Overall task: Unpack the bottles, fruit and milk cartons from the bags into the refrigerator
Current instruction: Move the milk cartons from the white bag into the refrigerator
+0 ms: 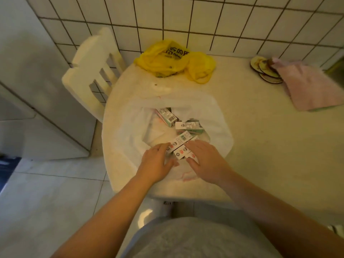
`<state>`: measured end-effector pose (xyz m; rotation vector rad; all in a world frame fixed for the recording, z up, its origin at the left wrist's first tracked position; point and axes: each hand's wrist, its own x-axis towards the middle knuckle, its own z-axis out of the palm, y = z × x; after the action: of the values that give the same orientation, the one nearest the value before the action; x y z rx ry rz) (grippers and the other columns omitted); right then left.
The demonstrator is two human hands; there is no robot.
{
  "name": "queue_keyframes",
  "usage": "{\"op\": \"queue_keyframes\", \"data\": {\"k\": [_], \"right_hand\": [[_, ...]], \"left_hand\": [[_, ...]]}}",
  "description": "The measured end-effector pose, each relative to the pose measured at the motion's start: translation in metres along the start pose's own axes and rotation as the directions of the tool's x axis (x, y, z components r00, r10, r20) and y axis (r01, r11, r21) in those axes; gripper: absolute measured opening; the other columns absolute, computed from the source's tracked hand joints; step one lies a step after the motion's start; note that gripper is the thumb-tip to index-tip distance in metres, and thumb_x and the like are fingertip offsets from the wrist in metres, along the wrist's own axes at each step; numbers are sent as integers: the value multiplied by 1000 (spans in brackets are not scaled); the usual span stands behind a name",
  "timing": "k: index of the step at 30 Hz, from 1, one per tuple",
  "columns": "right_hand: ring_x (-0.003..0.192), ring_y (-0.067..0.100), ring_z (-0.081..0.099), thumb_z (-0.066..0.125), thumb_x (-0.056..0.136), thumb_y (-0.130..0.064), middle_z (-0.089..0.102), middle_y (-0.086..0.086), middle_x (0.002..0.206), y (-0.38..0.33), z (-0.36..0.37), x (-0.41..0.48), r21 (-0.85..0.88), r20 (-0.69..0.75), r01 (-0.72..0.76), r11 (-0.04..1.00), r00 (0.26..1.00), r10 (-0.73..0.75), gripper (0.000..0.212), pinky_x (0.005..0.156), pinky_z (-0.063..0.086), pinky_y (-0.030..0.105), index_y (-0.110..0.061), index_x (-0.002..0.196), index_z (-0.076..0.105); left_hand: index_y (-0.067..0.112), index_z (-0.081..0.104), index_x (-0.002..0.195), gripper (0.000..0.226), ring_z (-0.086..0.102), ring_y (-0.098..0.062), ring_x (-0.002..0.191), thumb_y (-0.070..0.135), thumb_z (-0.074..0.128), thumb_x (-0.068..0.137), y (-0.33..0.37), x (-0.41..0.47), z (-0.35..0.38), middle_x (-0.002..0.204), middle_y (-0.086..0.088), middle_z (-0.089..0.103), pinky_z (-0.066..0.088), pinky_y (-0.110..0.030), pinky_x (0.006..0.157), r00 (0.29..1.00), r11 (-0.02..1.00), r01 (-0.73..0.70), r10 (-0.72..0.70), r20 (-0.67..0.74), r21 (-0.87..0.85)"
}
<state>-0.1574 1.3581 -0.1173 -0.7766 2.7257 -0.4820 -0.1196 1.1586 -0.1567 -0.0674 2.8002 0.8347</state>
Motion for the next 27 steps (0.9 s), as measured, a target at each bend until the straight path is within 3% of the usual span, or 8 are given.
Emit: {"op": "queue_keyframes", "data": {"k": [4, 12, 18, 23, 27], "right_hand": [[142, 27, 35, 52, 97, -30, 45, 6, 151, 6, 10, 24, -65, 32, -59, 996, 998, 61, 51, 117, 26, 43, -14, 145, 46], [144, 20, 26, 52, 94, -31, 32, -7, 156, 19, 25, 57, -263, 204, -51, 963, 973, 107, 52, 117, 20, 43, -31, 145, 43], [144, 25, 25, 55, 91, -16, 19, -7, 159, 27, 20, 72, -285, 287, 49, 957, 957, 36, 56, 115, 26, 45, -36, 142, 45], [146, 29, 23, 57, 91, -20, 2, 0, 165, 30, 13, 87, -290, 400, 116, 950, 917, 11, 55, 116, 27, 45, -32, 143, 44], [144, 32, 26, 61, 88, -22, -2, 2, 165, 33, 19, 86, -320, 392, 166, 933, 919, -29, 57, 118, 23, 47, -25, 142, 42]], "left_hand": [[26, 39, 147, 72, 46, -25, 132, 55, 65, 87, -10, 32, 4, 147, 0, 48, 35, -41, 104, 992, 995, 75, -81, 96, 58], [37, 51, 128, 42, 54, -20, 118, 53, 54, 90, -31, 56, 20, 126, 8, 62, 35, -42, 95, 986, 985, 149, -154, 55, 87], [32, 51, 121, 34, 63, -18, 103, 44, 52, 90, -49, 63, 21, 119, 9, 63, 47, -40, 92, 975, 969, 221, -220, 20, -107], [25, 54, 114, 24, 63, -13, 88, 33, 60, 91, -55, 69, 14, 109, 3, 63, 58, -34, 73, 967, 926, 242, -254, -5, -289], [22, 54, 107, 20, 63, -12, 89, 23, 63, 89, -59, 66, 10, 107, 0, 62, 60, -37, 74, 958, 890, 251, -286, -37, -380]]}}
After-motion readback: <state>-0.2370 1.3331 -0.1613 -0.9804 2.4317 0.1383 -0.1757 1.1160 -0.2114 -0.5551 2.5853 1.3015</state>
